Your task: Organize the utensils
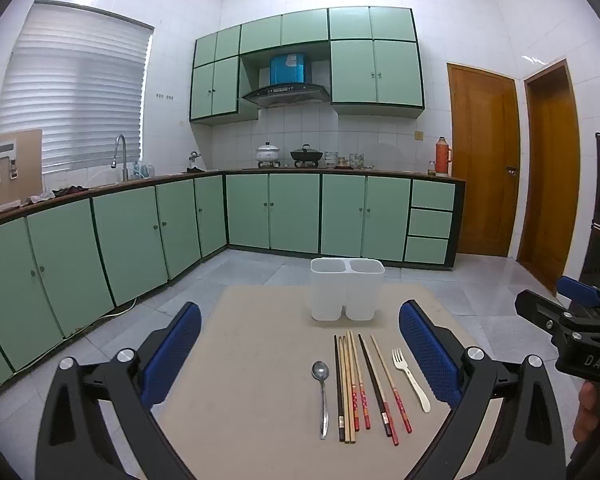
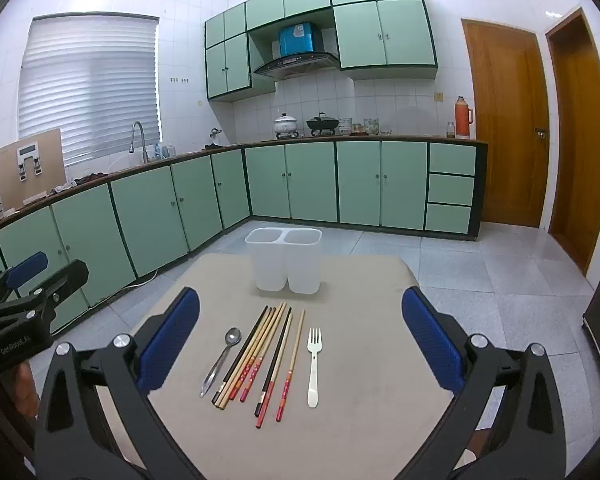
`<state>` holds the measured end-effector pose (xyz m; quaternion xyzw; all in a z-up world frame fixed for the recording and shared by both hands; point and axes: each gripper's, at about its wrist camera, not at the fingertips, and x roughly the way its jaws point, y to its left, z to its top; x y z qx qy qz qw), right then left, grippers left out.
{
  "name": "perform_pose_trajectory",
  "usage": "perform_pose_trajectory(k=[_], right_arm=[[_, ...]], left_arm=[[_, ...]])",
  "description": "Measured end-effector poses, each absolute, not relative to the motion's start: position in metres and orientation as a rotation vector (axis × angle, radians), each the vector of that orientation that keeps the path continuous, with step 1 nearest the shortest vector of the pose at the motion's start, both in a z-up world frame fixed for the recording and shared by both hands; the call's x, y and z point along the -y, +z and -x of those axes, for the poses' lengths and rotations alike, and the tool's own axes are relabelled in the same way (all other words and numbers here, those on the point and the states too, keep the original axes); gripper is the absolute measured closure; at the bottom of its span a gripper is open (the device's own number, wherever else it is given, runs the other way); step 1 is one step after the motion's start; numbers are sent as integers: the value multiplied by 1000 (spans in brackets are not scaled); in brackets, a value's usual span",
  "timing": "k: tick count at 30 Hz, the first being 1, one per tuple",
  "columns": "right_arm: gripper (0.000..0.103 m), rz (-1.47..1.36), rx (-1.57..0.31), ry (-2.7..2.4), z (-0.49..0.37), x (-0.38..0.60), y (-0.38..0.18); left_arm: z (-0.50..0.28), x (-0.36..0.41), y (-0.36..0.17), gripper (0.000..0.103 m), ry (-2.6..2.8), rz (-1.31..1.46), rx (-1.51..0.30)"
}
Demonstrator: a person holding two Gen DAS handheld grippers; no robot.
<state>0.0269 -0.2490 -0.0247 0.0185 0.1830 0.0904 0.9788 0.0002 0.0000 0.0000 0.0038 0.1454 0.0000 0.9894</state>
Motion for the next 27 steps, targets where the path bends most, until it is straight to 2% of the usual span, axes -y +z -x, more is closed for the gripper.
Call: perform_pose_trajectory(k=[27], right_arm=[[5,-40,-365,184,-27,249,-25]], left_arm=[[1,-1,-8,6,0,-9,-287]])
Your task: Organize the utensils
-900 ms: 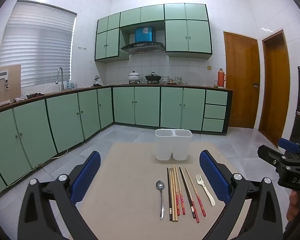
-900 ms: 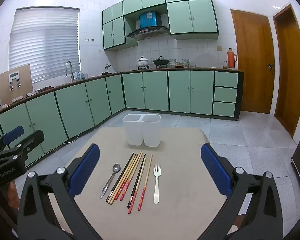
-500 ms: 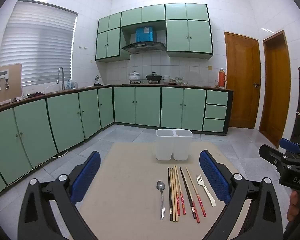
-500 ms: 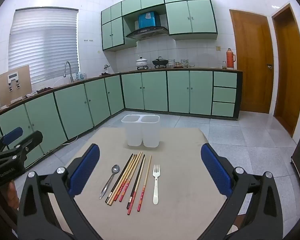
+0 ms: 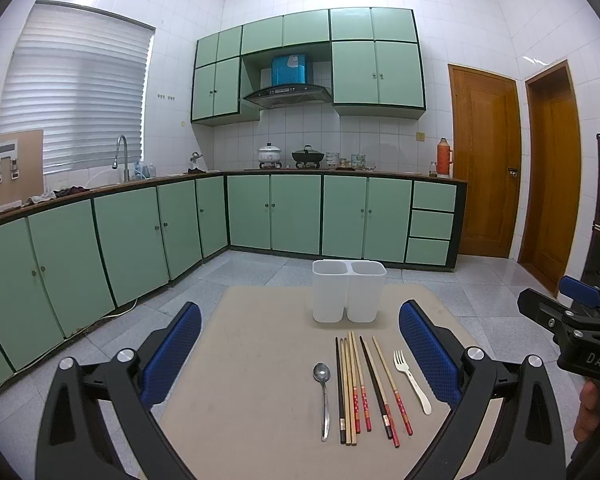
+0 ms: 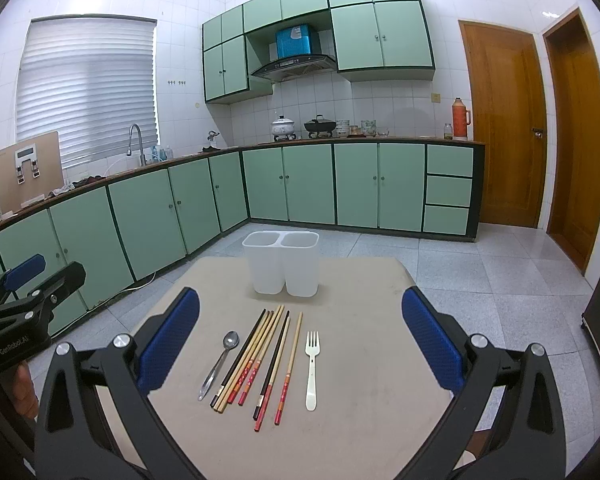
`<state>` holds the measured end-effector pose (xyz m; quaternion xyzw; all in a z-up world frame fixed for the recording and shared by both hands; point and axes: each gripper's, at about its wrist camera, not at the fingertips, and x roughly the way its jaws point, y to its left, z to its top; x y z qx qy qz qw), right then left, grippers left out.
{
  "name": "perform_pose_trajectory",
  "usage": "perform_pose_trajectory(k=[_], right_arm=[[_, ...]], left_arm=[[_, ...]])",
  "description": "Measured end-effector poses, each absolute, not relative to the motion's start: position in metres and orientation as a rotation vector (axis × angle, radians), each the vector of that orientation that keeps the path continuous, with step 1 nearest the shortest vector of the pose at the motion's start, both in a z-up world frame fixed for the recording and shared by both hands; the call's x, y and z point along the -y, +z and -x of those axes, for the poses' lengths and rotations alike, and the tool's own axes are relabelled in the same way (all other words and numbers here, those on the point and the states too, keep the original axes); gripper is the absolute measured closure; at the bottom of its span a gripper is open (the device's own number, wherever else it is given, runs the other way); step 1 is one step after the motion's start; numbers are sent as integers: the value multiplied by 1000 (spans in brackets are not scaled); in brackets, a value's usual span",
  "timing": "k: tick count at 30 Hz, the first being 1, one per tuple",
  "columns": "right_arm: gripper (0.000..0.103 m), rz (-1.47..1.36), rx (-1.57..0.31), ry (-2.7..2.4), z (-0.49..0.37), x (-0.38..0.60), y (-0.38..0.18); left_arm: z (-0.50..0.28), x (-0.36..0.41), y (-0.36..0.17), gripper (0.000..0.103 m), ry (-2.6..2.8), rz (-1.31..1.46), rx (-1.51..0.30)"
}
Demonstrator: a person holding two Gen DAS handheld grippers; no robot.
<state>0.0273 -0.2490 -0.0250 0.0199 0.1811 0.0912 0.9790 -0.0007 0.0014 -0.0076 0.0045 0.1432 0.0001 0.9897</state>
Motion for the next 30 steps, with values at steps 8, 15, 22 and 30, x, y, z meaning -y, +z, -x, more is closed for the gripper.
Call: perform_pose_trajectory(k=[8,15,22,30], right_arm=[[5,-39,-364,183,-27,248,-25],[5,-38,-365,183,-30,251,-23],[5,-37,-365,183,-29,250,-23],[5,-37,-366,183,-30,251,-24]], left_arm=[[1,-9,-10,6,2,-7,-290],[1,-8,-9,6,3,-6,-290],[1,-6,-7,6,2,-6,-289],[1,-12,-12,6,3,-5,-289]])
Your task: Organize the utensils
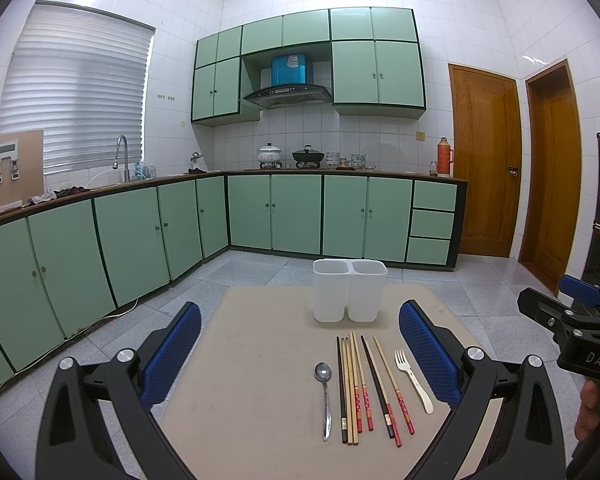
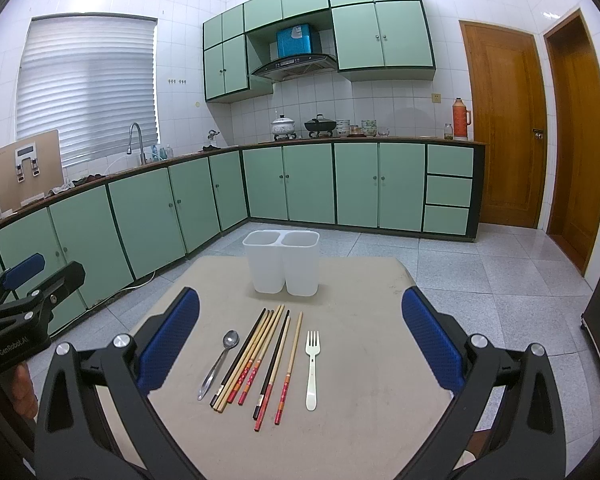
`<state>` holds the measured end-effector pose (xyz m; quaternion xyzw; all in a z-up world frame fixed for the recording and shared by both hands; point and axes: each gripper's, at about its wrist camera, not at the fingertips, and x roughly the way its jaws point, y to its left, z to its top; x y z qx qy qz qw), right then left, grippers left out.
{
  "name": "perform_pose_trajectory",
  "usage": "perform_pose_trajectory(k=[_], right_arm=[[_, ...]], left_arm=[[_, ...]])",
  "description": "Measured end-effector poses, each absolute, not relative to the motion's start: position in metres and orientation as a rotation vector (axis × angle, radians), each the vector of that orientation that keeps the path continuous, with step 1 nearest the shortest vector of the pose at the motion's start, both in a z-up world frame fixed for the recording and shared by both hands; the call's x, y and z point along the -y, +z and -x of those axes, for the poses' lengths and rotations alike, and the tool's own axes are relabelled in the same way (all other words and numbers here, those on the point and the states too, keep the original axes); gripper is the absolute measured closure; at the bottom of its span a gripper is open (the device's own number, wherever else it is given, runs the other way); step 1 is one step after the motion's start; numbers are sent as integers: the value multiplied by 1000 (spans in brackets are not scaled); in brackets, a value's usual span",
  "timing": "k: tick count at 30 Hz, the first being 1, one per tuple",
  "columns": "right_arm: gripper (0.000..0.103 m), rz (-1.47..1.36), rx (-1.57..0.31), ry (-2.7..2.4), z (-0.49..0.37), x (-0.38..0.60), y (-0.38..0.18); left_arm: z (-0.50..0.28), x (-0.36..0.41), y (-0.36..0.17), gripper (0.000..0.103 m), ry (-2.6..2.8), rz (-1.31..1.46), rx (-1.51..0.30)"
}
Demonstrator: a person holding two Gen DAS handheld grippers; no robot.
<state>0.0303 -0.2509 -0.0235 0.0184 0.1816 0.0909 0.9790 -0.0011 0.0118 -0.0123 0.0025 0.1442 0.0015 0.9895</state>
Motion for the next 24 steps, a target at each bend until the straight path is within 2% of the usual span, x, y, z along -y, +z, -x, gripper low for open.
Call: perform_pose_trajectory(k=[24], right_arm=[[5,-35,-366,182,-32,251,-22]], left_arm=[[1,-6,-7,6,3,-7,-289]])
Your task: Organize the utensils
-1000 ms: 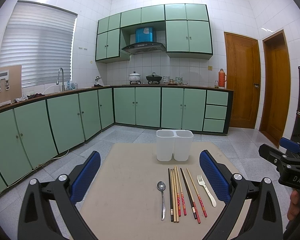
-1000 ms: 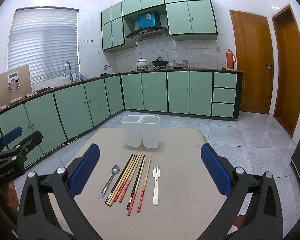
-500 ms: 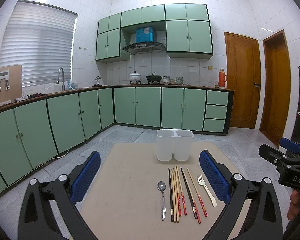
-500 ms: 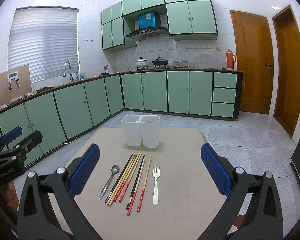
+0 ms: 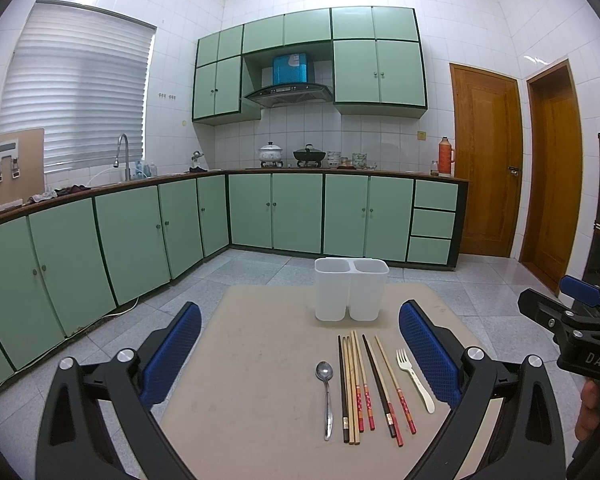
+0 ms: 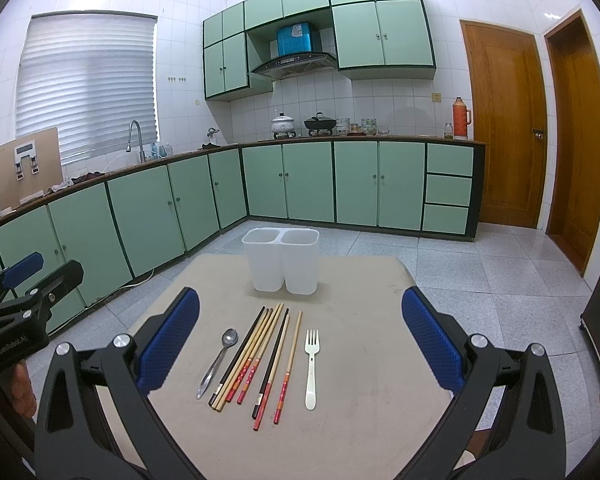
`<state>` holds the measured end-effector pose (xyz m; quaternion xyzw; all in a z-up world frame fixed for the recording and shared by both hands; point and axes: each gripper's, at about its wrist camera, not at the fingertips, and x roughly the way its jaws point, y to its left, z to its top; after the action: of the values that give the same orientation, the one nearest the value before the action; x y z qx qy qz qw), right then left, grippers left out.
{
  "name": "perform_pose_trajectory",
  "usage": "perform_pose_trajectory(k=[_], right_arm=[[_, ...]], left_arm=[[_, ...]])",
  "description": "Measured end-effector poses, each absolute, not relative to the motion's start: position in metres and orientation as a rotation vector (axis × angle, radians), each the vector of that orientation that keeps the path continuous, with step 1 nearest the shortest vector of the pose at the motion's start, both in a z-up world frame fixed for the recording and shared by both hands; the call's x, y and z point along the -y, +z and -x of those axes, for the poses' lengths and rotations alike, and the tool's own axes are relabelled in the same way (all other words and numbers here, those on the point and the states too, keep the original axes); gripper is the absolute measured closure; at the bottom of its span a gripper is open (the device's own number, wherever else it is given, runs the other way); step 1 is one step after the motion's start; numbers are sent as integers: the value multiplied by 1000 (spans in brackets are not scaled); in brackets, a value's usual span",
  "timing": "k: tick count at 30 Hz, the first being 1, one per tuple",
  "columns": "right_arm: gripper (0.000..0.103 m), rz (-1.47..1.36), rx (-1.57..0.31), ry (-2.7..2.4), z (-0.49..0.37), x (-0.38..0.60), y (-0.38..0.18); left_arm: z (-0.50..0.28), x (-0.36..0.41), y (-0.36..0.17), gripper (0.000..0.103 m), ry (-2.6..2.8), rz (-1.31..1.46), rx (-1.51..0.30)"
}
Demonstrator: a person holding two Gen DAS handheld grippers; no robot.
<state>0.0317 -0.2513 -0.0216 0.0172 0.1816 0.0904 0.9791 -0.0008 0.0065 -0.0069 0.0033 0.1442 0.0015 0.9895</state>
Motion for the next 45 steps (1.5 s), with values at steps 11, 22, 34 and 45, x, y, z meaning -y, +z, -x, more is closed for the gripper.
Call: perform_pose_trajectory(k=[11,22,34,45], right_arm=[[5,-32,-372,179,-31,253,-35],[5,2,-463,144,-72,250,-57],[26,20,-695,169,-165,229,-120],[48,-7,-940,157,-244,215,-194]], left_arm=[[-8,-14,-10,6,6,-6,-296],[-53,-31,-43,6,56,-5,-404],[-151,-37,-117,8,52,-8,-676],[-199,-28,-170,18,10,-18,-860]])
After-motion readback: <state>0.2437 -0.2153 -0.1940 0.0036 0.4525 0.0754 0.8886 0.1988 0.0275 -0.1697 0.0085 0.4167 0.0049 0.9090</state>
